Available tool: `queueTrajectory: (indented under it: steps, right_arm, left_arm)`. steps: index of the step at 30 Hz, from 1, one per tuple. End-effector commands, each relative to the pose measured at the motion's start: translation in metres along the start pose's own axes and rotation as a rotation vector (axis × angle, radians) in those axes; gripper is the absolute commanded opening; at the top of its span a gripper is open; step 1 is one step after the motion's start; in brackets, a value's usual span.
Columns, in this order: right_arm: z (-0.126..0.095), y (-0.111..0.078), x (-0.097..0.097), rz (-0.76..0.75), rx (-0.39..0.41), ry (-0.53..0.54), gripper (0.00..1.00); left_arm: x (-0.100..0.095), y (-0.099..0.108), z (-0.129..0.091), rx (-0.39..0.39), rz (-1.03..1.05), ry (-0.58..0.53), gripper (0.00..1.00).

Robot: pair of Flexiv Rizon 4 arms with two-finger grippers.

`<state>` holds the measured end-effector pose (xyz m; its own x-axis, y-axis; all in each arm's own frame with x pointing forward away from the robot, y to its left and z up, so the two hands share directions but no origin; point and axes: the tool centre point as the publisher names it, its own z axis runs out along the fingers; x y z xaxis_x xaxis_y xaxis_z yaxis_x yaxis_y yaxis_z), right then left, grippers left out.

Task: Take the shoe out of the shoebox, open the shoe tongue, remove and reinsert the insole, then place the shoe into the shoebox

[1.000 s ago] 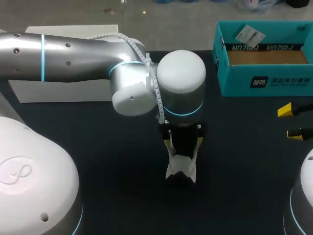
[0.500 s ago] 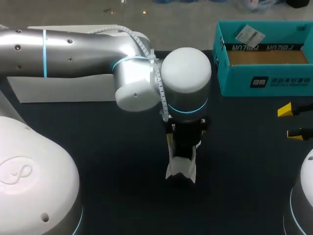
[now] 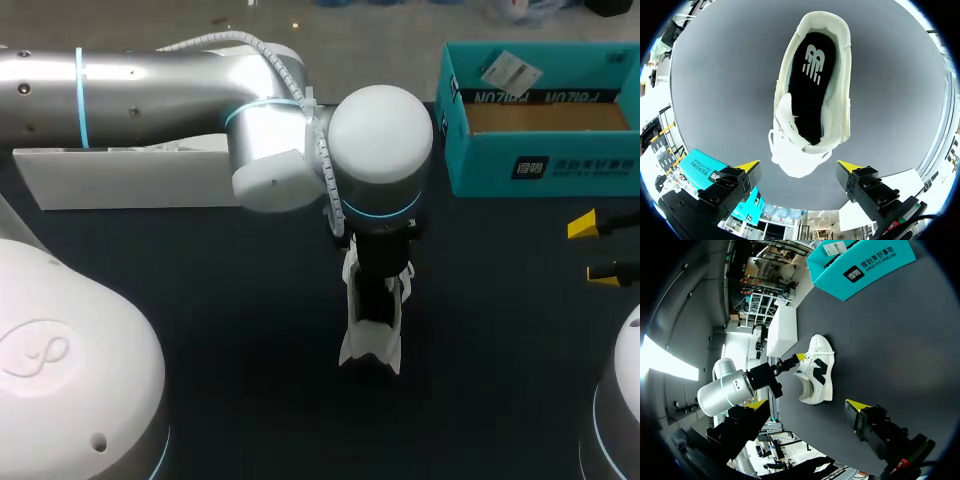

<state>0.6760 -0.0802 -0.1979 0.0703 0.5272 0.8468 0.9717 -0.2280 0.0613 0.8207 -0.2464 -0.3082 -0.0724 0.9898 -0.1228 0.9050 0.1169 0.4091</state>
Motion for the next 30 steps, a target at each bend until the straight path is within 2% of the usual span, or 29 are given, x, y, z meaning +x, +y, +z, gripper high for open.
queueTrajectory:
  steps: [1,2,3,4,8,12,30]
  right_arm:
    - [0.0,-0.002,0.0,0.001,-0.002,-0.003,1.0]
    - [0.0,-0.002,0.0,0.001,-0.002,-0.003,1.0]
    - [0.0,-0.002,0.0,0.001,-0.002,-0.003,1.0]
    - [0.0,-0.002,0.0,0.001,-0.002,-0.003,1.0]
    - [0.0,-0.002,0.0,0.001,-0.002,-0.003,1.0]
    - [0.0,-0.002,0.0,0.001,-0.002,-0.003,1.0]
    - [0.0,-0.002,0.0,0.001,-0.002,-0.003,1.0]
  left_arm:
    - [0.006,0.009,-0.012,-0.009,-0.003,-0.008,0.89]
    - [0.006,0.011,-0.013,-0.013,-0.001,-0.014,0.58]
    - [0.005,0.013,-0.014,-0.015,0.005,-0.025,0.34]
    - [0.004,0.013,-0.015,-0.008,0.013,-0.029,0.0]
    - [0.003,0.009,-0.016,0.036,0.115,-0.046,0.0]
    - [0.006,-0.001,-0.02,0.142,0.268,-0.088,0.0]
    - [0.002,0.0,-0.008,0.164,0.312,-0.095,0.0]
